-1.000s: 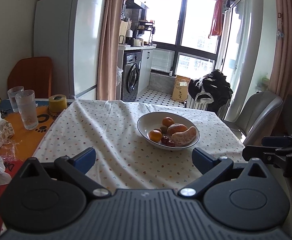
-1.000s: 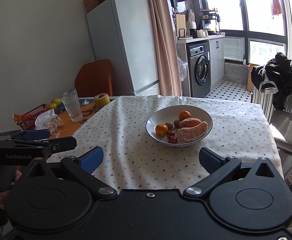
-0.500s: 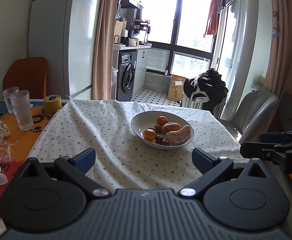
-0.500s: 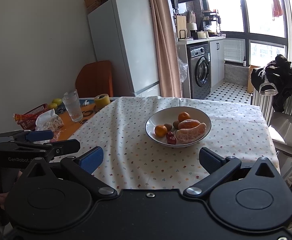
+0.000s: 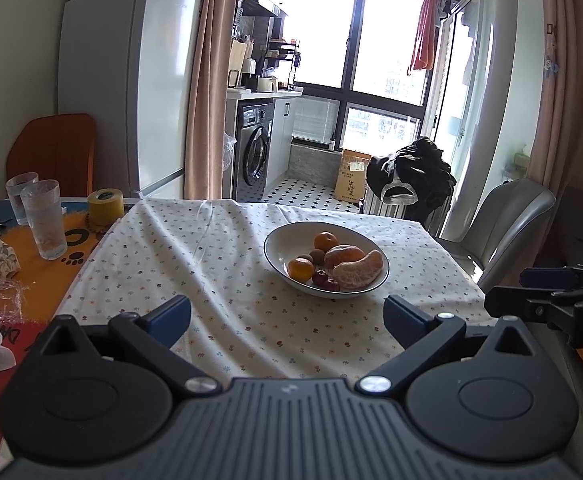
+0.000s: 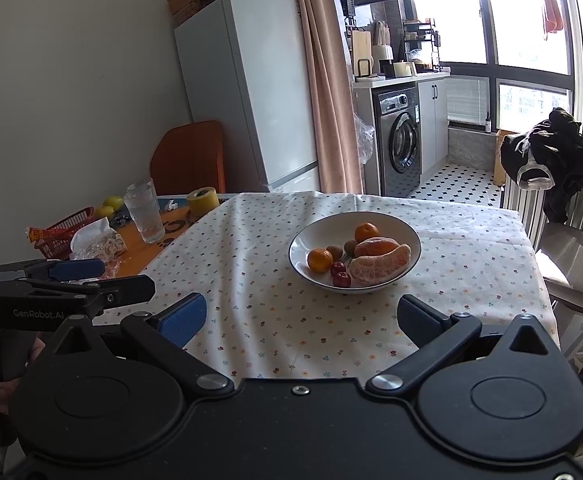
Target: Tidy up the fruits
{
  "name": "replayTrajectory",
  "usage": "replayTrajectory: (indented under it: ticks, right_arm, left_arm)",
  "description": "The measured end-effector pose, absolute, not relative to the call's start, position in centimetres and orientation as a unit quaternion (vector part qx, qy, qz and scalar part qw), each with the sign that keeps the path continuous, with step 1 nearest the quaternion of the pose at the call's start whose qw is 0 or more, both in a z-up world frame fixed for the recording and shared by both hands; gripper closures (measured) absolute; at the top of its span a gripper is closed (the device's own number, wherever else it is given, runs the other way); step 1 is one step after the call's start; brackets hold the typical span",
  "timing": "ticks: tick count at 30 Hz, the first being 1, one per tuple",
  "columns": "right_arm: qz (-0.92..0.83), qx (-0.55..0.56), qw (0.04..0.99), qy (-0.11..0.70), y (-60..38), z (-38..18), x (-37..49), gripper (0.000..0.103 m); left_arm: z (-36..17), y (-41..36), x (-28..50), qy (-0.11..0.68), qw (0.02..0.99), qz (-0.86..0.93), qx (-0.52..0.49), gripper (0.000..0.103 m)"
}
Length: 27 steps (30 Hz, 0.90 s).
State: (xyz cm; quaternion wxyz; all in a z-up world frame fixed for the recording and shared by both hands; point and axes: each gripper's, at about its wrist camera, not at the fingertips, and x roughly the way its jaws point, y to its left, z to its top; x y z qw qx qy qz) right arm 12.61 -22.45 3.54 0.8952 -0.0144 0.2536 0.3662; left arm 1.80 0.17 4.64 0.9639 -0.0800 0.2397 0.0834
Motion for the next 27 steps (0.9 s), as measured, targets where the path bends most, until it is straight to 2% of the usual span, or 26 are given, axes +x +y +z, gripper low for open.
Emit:
replayTrajectory:
  ticks: [27]
  right_arm:
    - [0.366,-0.017,0.895,0.254,-22.65,3.38,12.74,0.000]
  left_arm:
    - [4.45,-0.04,1.97,0.242,0.964,0.079,-0.079,0.002]
